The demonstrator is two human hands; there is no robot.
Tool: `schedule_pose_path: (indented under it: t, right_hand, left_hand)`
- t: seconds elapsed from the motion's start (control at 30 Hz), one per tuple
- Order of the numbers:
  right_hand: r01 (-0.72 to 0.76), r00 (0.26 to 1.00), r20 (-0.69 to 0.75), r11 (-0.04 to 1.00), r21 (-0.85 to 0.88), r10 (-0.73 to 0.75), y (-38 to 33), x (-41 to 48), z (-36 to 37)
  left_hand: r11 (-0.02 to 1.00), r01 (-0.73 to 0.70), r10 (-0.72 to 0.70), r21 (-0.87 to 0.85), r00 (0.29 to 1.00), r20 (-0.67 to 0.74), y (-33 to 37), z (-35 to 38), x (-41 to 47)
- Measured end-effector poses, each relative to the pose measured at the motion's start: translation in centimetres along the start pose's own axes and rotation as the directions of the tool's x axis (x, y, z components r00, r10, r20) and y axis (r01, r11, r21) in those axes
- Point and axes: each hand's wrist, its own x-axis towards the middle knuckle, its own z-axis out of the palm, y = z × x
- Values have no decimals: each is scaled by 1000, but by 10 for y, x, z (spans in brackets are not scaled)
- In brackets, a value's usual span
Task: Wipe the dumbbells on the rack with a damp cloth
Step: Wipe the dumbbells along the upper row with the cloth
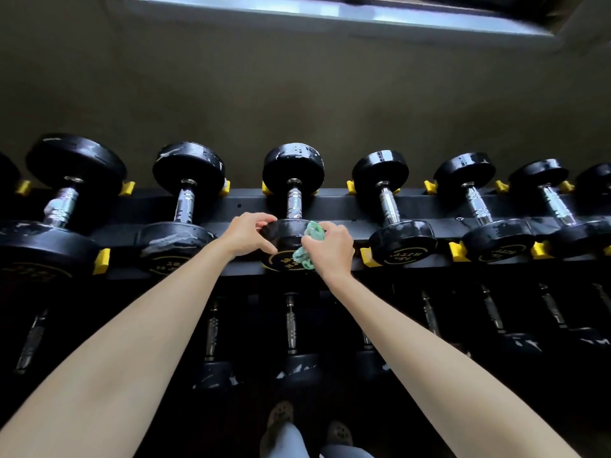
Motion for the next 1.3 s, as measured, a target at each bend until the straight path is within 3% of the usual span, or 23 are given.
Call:
schedule_pose_path:
  t: [0.1, 0.13, 0.2, 0.3, 0.47, 0.5, 0.6, 0.67, 0.73, 0.8, 0.83, 0.93, 1.03, 1.3]
  right_hand:
    - [138, 985, 106, 990, 1, -138, -16, -5, 8]
    - [119, 980, 150, 991, 64, -128, -20, -4, 12]
    - [-82, 974, 224, 947, 310, 11, -29, 1, 13]
    - [-312, 941, 303, 727, 612, 149, -32, 17, -6]
    - [-439, 898, 381, 378, 815, 221, -19, 66, -55]
    - [-454, 889, 391, 354, 818, 236, -14, 77, -58]
    - [-492, 869, 408, 400, 773, 280, 2, 107, -51]
    - [-483, 875, 379, 514, 709, 300, 7, 125, -39]
    - [-409, 908, 319, 742, 531, 272, 4, 145, -21]
    - [-154, 964, 245, 968, 200, 103, -3, 159, -2]
    - [6, 968, 249, 1000, 29, -13, -6, 167, 8]
    - [375, 910, 284, 892, -250, -303, -10, 182, 31]
    - [507, 861, 284, 759, -409, -423, -10, 183, 42]
    - [729, 672, 543, 579, -366, -503, -17, 184, 43]
  left_hand:
    - [998, 21, -19, -60, 999, 41, -4, -6, 3]
    - [997, 23, -18, -78, 998, 63, -7, -7, 4]
    - [987, 39, -21, -155, 993, 113, -11, -11, 4]
    - [956, 123, -89, -266, 987, 134, -14, -15, 8]
    - [962, 186, -177, -197, 982, 66, 1, -19, 32]
    - [962, 213, -205, -170, 977, 62, 5, -19, 39]
    - [950, 290, -283, -117, 957, 70, 10, -20, 56]
    - [937, 329, -320, -115, 943, 89, 8, -22, 67]
    - [922, 376, -365, -93, 924, 114, 7, -25, 79]
    - [906, 420, -410, -47, 901, 143, 9, -26, 88]
    - [894, 448, -440, -24, 884, 156, 10, -25, 95]
    - [861, 505, -507, 63, 839, 197, 14, -22, 108]
    - [839, 524, -544, 146, 811, 213, 13, -18, 117]
    - [782, 579, -621, 229, 750, 226, 18, -13, 125]
